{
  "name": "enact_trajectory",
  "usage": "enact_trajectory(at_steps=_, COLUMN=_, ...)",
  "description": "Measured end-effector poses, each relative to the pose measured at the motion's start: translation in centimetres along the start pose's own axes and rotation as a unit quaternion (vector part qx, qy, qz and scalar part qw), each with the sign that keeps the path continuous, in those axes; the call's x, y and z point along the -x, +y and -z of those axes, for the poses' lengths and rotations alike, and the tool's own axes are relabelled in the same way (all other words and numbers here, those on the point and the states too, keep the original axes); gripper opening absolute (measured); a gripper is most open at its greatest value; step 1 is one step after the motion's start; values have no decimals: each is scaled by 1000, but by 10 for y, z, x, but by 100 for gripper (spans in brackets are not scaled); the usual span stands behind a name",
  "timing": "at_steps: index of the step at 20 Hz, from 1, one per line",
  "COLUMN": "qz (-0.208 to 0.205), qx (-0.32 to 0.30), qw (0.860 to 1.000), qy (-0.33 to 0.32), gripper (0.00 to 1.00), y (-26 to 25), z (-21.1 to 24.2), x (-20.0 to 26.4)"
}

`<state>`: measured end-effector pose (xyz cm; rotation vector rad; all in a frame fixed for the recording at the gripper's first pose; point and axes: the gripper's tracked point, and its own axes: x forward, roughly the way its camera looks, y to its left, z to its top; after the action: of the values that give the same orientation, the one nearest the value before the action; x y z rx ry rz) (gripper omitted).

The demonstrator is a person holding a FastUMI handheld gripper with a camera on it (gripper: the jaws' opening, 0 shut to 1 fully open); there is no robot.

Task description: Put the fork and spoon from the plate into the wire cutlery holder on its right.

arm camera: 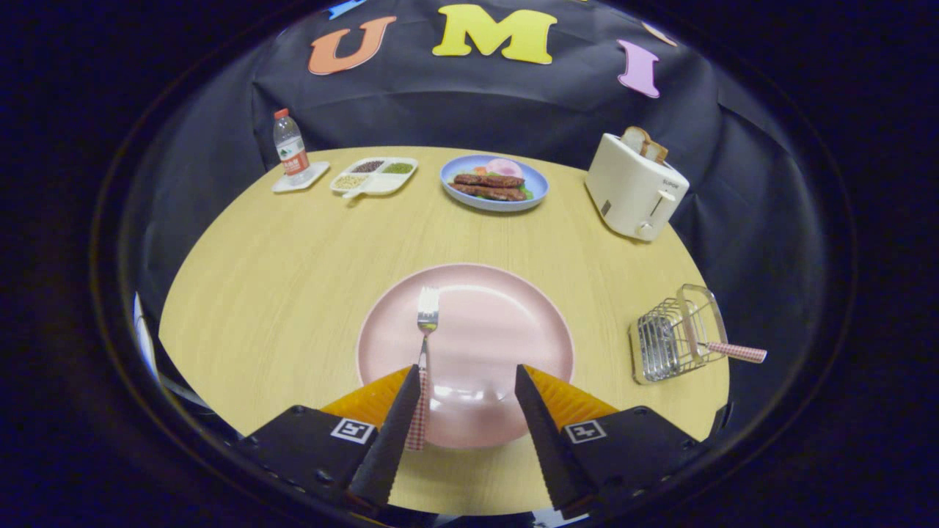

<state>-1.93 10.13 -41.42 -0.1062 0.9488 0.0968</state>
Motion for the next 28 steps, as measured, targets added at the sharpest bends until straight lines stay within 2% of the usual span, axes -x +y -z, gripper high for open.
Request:
enact_trajectory(at_steps=3, qz=-6, qx=-4, qw=1000, qy=11, gripper=69, y=15, z=9, x=-4)
enact_trajectory(at_steps=8, qz=16, qx=-2, qw=1000, qy=26, gripper=43, y=21, z=16, x=-11)
enact_trajectory(at_steps=9, qz=25, qx=-1, qw=999, qy=30, gripper=31, y=20, z=18, x=-11)
enact_trajectory(at_steps=10, qz=34, qx=-2, qw=999, qy=33, gripper=26, y=19, z=18, x=-12)
enact_trajectory(at_steps=11, qz=38, qx=-1, qw=999, qy=35, gripper=14, y=18, z=18, x=-13)
enact_trajectory(at_steps=12, qz=34, qx=2, qw=999, qy=35, gripper=11, y=21, z=17, x=-13)
enact_trajectory(at_steps=13, qz=37, qx=6, qw=999, qy=36, gripper=12, y=19, z=17, x=-11)
enact_trajectory(at_steps=14, qz=37, qx=14, qw=998, qy=38, gripper=6, y=18, z=14, x=-11)
enact_trajectory(at_steps=15, qz=36, qx=17, qw=998, qy=38, gripper=6, y=17, z=11, x=-11)
enact_trajectory(at_steps=16, qz=34, qx=20, qw=998, qy=40, gripper=2, y=16, z=9, x=-10)
enact_trajectory(at_steps=21, qz=13, qx=30, qw=999, qy=39, gripper=1, y=8, z=-3, x=12)
enact_trajectory(at_steps=28, qz=-12, qx=49, qw=998, qy=41, gripper=1, y=-33, z=-14, x=44)
